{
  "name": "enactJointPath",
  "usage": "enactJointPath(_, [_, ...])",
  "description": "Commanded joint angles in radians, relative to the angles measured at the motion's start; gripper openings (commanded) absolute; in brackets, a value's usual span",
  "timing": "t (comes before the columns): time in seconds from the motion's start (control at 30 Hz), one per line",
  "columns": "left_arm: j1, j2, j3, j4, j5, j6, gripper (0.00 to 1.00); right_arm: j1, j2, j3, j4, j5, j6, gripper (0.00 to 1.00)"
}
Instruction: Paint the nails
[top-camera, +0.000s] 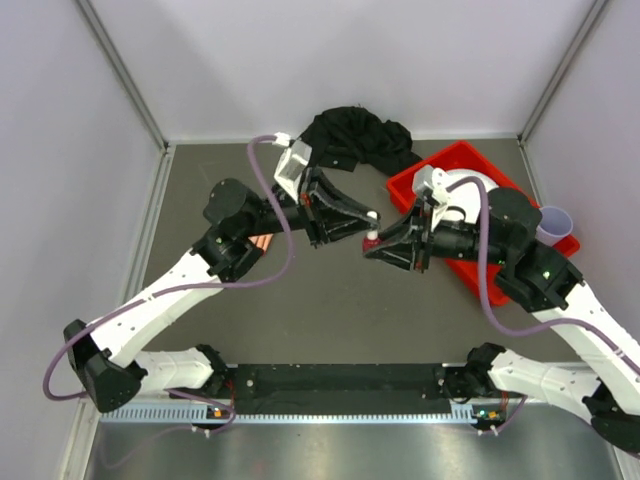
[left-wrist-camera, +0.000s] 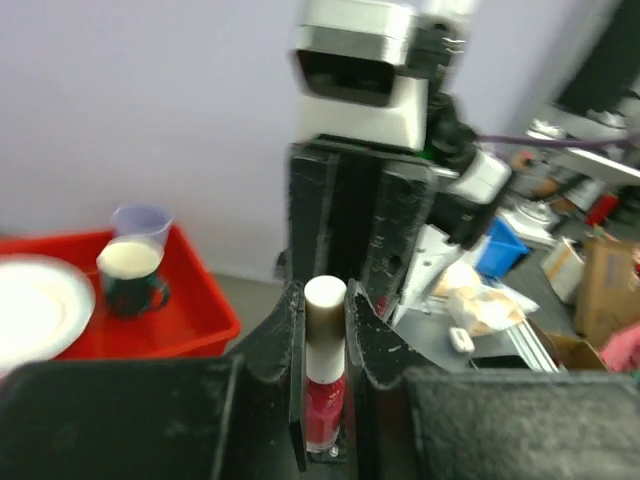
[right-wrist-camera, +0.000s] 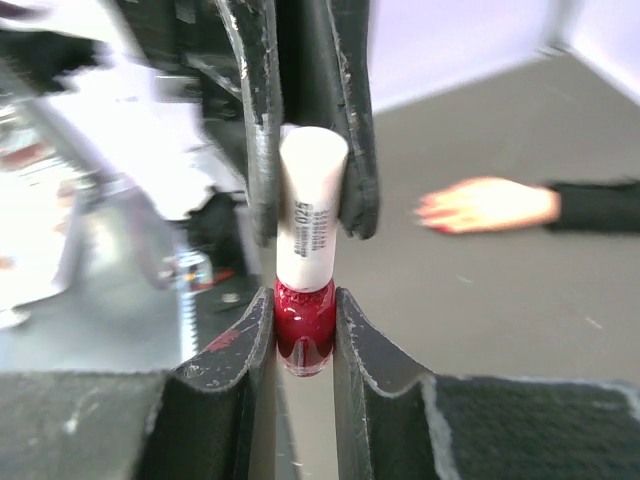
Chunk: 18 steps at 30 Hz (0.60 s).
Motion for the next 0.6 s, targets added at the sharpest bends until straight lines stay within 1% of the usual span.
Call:
enactJointPath(0.0, [-0.026,-0.020,-0.151,0.462,0.403,-0.160,0.00,0.000,-0.030,-0.025,0.364,-0.197,0.085,0.00])
enactJointPath(0.03, [-0.026,-0.019,-0.165,0.598,0.447,-0.193,0.00,0.000,-0.034,-0.028,0.390,-0.244,0.100,0.00])
enactJointPath(0.07, [-0.027,-0.017,-0.167,0.644,0.472,-0.251,0.00,-0.001,-0.033,-0.030,0.408,-0.269,0.114,0.00])
enactJointPath(0.17, [-0.031,0.007,-0.140,0.774,0.544,-0.347,0.00,0.000,-0.025,-0.025,0.481,-0.343,0.163,0.00])
enactJointPath(0.23, [-0.032,0.018,-0.126,0.787,0.558,-0.366,0.00,0.000,-0.024,-0.029,0.511,-0.375,0.183,0.00])
enactJointPath(0.3, [-0.034,0.030,-0.101,0.765,0.584,-0.378,0.00,0.000,-0.013,-0.012,0.505,-0.392,0.180,0.00])
enactJointPath(0.37, [-0.034,0.032,-0.084,0.726,0.587,-0.361,0.00,0.000,-0.002,0.005,0.487,-0.406,0.177,0.00])
enactJointPath(0.4, [-0.034,0.030,-0.077,0.665,0.584,-0.347,0.03,0.000,0.004,0.014,0.476,-0.409,0.167,0.00])
enactJointPath(0.43, [-0.032,0.029,-0.067,0.628,0.578,-0.329,0.07,0.000,0.008,0.021,0.459,-0.408,0.157,0.00])
enactJointPath(0.47, [-0.034,0.020,-0.051,0.579,0.567,-0.265,0.15,0.000,0.011,0.034,0.438,-0.403,0.151,0.00])
enactJointPath(0.5, [-0.032,0.012,-0.041,0.452,0.534,-0.222,0.33,-0.001,0.016,0.039,0.407,-0.397,0.131,0.00])
enactJointPath(0.53, [-0.032,0.000,-0.034,0.389,0.509,-0.174,0.42,-0.001,0.024,0.044,0.390,-0.386,0.121,0.00])
enactJointPath(0.57, [-0.032,-0.023,-0.012,0.303,0.477,-0.066,0.49,0.000,0.028,0.057,0.336,-0.375,0.110,0.00])
